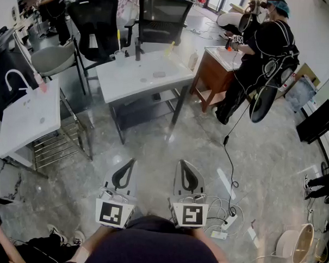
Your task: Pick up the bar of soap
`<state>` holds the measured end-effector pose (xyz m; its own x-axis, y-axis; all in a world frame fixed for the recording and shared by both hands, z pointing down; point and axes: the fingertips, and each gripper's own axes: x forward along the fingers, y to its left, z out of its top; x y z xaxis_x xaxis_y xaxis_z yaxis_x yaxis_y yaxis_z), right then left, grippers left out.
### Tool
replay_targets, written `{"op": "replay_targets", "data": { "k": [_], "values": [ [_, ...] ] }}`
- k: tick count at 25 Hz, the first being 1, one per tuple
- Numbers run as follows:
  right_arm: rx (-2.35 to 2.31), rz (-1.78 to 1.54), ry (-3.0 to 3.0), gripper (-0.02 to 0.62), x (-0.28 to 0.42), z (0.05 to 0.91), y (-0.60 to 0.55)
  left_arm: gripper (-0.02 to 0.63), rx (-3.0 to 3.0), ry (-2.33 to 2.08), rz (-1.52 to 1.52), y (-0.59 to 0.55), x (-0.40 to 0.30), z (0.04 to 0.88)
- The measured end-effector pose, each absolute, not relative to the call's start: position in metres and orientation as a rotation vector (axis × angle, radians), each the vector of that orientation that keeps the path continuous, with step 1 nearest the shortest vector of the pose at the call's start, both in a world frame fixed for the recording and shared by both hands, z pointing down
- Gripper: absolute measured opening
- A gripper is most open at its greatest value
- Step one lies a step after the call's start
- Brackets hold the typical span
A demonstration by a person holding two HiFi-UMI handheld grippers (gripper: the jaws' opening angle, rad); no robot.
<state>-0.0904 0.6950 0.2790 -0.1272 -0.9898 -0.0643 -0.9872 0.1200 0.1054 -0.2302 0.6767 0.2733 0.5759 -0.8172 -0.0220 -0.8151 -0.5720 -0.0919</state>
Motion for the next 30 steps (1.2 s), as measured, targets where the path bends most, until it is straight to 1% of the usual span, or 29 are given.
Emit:
{"op": "replay_targets", "data": {
  "k": [3, 6, 15, 22, 30],
  "values": [
    [2.029, -0.231, -2.363, 0.017, -0.090, 0.268, 0.707, 0.000, -2.688, 1.391, -0.005, 0.685, -0.227, 0.264],
    [2.057, -0.205, -2.349, 0.017, -0.085, 0.264, 0.714, 0.000, -2.673, 1.388, 0.011, 0.692, -0.222, 0.258],
    [2.026, -0.165, -2.391, 0.017, -0.073, 0.279, 0.714, 0.000, -2.706, 1.412, -0.061, 0.695, -0.207, 0.275],
    [2.041, -0.187, -2.360, 0.017, -0.064, 0.278, 0.673, 0.000, -2.679, 1.383, -0.021, 0.646, -0.199, 0.274],
    [2.027, -0.187, -2.342, 0.018, -0.058, 0.278, 0.570, 0.015, -2.722, 1.379, -0.039, 0.541, -0.186, 0.274]
  ]
}}
